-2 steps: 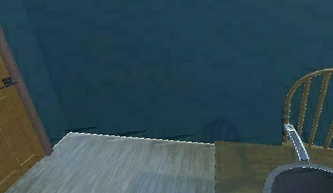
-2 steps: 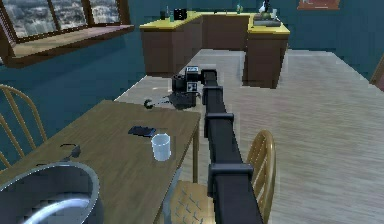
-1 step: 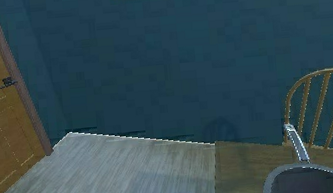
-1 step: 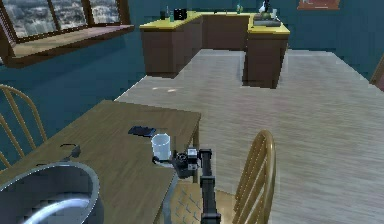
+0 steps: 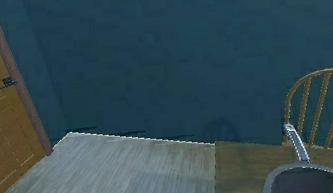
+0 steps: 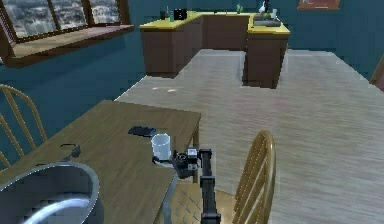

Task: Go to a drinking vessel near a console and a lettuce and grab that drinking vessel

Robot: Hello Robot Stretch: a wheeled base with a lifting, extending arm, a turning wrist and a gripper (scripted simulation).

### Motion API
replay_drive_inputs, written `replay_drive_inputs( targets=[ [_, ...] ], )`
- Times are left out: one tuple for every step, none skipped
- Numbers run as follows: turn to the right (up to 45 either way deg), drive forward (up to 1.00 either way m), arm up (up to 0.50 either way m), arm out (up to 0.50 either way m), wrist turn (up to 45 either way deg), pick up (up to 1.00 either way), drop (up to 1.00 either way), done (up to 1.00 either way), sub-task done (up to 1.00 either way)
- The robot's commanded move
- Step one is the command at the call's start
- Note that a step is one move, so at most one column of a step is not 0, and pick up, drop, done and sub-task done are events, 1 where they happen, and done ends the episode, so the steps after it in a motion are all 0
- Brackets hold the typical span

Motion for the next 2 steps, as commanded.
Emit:
replay_drive_inputs(
  targets=[
    [0.0, 0.0, 0.1, 0.0, 0.0, 0.0, 0.0, 0.0, 0.0],
    [0.0, 0.0, 0.0, 0.0, 0.0, 0.0, 0.0, 1.0, 0.0]
  ],
)
